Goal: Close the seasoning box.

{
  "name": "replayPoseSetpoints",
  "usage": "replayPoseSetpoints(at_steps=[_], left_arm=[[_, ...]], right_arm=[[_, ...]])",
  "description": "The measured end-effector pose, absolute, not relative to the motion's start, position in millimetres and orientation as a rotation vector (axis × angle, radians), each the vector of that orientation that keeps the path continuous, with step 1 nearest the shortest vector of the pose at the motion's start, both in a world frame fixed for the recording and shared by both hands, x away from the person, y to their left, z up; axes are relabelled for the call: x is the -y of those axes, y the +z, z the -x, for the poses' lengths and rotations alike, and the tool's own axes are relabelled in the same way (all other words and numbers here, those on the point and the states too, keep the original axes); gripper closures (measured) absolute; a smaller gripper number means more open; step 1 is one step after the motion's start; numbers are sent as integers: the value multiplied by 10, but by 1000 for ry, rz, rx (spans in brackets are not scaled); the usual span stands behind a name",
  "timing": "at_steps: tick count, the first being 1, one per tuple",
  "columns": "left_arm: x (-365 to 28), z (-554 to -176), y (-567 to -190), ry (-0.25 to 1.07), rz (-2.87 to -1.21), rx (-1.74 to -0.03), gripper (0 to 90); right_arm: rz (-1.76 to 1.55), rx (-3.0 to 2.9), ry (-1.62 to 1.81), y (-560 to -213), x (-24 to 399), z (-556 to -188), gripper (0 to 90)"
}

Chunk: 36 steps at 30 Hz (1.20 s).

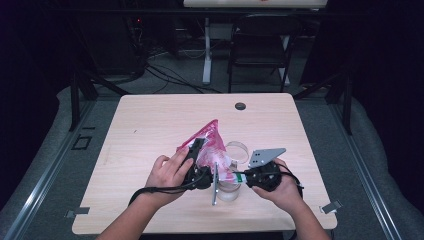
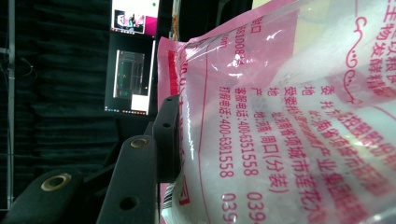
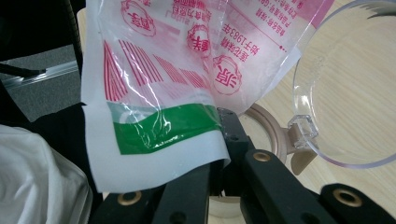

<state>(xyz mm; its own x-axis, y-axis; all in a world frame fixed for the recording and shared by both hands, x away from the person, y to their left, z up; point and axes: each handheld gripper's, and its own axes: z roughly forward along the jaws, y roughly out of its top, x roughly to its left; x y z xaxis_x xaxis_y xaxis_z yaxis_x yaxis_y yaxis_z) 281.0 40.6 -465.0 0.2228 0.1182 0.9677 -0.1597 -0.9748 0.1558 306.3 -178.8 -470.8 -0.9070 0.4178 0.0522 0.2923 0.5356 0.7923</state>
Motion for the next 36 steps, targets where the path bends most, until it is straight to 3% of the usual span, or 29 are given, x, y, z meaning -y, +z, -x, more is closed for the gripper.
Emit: replayPoseSetpoints(at_steps=[36], left_arm=[[-382, -2805, -4629, 1833, -2290, 63, 616]], right_arm=[[-618, -2629, 1300, -4740, 1789, -3078, 900]])
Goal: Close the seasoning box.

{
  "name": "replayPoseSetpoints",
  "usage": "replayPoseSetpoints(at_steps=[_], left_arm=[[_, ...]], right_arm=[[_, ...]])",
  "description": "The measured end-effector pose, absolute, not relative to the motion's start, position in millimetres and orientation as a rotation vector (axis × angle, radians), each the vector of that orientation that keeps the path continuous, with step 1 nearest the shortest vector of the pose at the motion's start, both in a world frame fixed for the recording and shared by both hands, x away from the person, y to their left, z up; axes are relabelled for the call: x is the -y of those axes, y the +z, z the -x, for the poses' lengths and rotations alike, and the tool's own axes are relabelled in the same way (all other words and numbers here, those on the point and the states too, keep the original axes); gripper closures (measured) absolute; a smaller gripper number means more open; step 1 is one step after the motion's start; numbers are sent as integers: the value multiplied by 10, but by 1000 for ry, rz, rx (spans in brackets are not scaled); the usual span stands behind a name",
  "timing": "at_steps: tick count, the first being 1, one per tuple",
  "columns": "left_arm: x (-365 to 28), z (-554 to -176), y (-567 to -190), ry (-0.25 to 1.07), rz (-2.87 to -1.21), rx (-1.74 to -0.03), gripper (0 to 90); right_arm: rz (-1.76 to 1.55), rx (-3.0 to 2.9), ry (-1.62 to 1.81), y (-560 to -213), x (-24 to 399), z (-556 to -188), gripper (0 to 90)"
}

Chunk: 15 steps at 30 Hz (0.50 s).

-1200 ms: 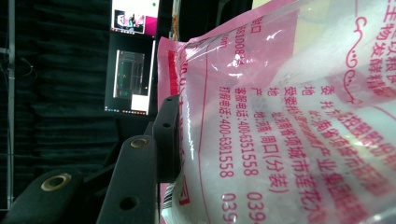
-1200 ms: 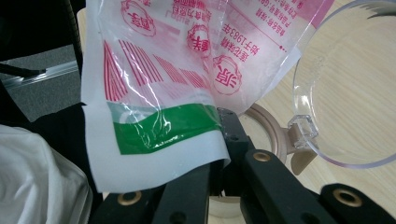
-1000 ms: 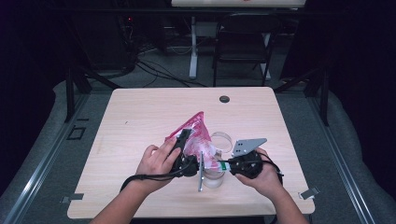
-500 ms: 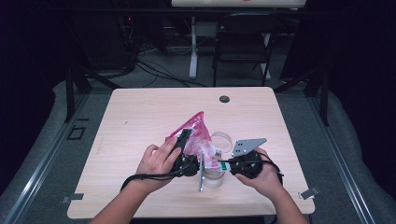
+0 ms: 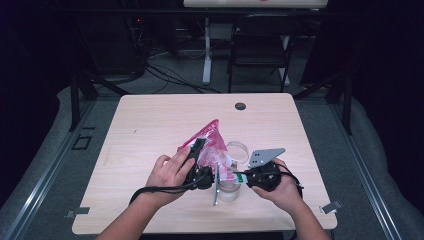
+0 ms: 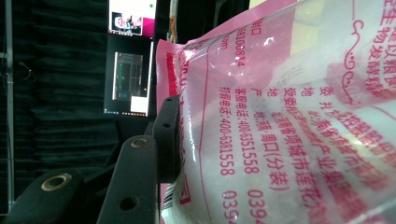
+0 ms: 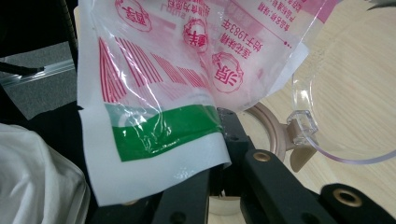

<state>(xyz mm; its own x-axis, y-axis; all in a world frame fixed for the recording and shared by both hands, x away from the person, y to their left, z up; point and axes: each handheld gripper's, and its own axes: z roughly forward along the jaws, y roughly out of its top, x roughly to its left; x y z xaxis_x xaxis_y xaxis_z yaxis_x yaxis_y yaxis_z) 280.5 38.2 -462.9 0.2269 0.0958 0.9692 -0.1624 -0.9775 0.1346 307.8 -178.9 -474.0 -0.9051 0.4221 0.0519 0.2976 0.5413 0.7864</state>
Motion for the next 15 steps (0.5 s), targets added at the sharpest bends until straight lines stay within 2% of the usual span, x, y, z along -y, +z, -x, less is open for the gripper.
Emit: replayPoseSetpoints(at_steps=[15], left_arm=[[-365, -2815, -4610, 1832, -2308, 90, 616]], right_arm=[[-614, -2632, 1288, -4743, 1789, -3079, 900]])
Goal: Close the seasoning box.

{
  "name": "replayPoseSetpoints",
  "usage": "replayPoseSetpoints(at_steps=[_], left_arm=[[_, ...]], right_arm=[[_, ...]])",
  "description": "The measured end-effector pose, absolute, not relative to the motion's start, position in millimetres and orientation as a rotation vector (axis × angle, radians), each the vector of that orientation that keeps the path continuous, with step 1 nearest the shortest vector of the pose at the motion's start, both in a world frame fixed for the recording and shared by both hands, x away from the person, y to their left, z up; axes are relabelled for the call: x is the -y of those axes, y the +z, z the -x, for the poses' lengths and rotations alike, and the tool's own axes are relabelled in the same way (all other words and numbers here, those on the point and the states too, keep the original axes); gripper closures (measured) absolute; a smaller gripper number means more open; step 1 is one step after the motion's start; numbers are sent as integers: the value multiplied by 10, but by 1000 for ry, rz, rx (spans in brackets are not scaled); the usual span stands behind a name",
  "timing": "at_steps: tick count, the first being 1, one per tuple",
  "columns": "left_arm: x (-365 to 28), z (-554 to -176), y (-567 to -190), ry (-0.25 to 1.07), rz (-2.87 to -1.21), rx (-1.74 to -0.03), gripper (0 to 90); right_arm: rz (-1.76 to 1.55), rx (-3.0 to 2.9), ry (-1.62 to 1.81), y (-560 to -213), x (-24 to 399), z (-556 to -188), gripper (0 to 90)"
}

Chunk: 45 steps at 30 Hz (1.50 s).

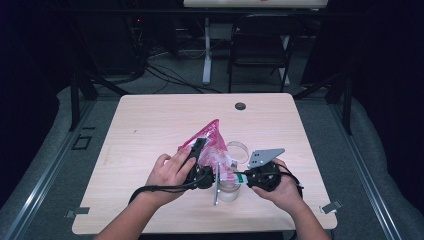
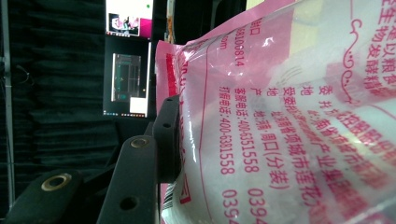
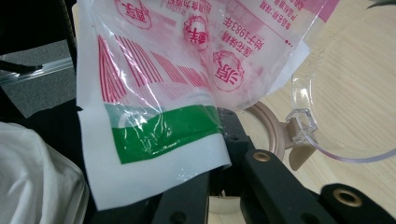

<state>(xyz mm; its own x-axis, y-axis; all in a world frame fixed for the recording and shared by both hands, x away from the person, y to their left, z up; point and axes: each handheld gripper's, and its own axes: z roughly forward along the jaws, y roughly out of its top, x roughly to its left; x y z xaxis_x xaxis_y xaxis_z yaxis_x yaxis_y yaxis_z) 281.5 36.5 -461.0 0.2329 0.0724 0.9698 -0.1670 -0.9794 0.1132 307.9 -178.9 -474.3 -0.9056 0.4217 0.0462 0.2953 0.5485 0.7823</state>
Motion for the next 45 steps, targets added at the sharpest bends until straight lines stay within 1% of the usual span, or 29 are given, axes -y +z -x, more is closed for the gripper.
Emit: replayPoseSetpoints(at_steps=[45], left_arm=[[-328, -2793, -4627, 1848, -2303, 110, 616]], right_arm=[[-619, -2641, 1259, -4770, 1791, -3091, 900]])
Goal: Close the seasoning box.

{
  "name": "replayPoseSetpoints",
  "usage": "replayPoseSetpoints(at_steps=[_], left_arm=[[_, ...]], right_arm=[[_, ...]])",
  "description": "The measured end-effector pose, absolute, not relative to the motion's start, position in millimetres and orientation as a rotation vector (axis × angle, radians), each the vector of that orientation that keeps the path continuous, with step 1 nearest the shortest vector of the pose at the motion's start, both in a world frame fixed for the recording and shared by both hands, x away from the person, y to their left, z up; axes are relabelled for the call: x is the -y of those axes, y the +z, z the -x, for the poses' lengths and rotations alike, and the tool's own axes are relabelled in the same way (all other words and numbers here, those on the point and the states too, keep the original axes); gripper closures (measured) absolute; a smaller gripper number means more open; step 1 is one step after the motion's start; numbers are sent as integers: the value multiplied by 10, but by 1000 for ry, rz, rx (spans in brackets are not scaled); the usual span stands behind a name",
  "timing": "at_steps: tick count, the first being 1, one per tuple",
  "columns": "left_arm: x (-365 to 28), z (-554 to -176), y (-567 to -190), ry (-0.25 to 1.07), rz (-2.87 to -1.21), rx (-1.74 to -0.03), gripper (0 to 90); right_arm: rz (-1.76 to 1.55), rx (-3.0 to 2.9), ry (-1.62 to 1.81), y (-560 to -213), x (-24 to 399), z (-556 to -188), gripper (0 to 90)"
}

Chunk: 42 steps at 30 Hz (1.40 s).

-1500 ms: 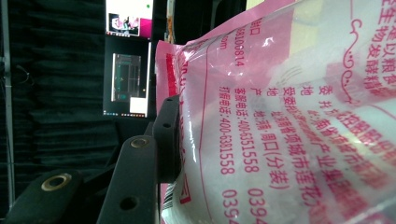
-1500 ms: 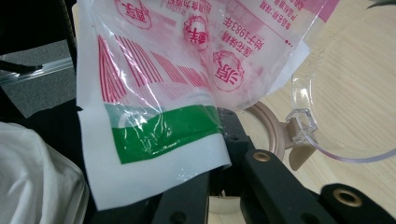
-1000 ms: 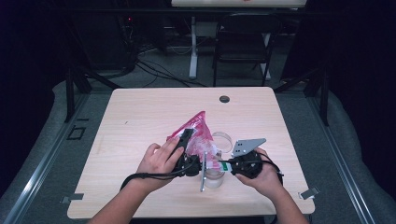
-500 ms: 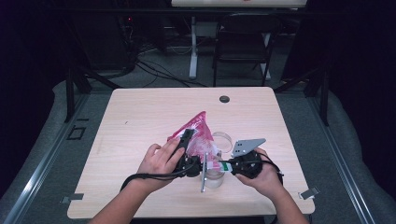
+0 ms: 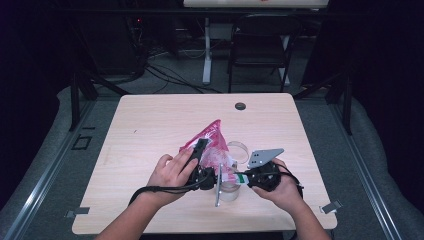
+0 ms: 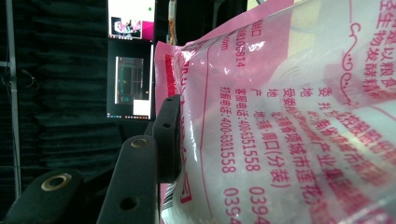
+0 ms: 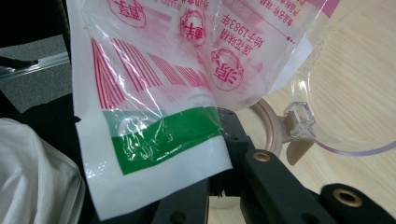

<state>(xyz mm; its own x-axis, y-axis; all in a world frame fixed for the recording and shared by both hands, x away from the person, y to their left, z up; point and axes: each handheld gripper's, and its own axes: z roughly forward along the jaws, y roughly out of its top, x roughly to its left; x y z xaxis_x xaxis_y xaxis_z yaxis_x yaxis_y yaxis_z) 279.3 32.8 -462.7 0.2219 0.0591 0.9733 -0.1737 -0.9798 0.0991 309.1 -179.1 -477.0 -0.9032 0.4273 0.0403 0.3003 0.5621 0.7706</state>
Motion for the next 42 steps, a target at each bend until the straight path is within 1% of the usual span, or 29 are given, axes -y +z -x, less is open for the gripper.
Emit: replayPoseSetpoints(at_steps=[20, 42], left_arm=[[-341, -2786, -4632, 1854, -2301, 105, 616], [-407, -2793, -4670, 1822, -2322, 44, 625]], right_arm=[[-621, -2640, 1258, -4774, 1786, -3091, 900], [-609, -2633, 1244, -4763, 1771, -3077, 900]])
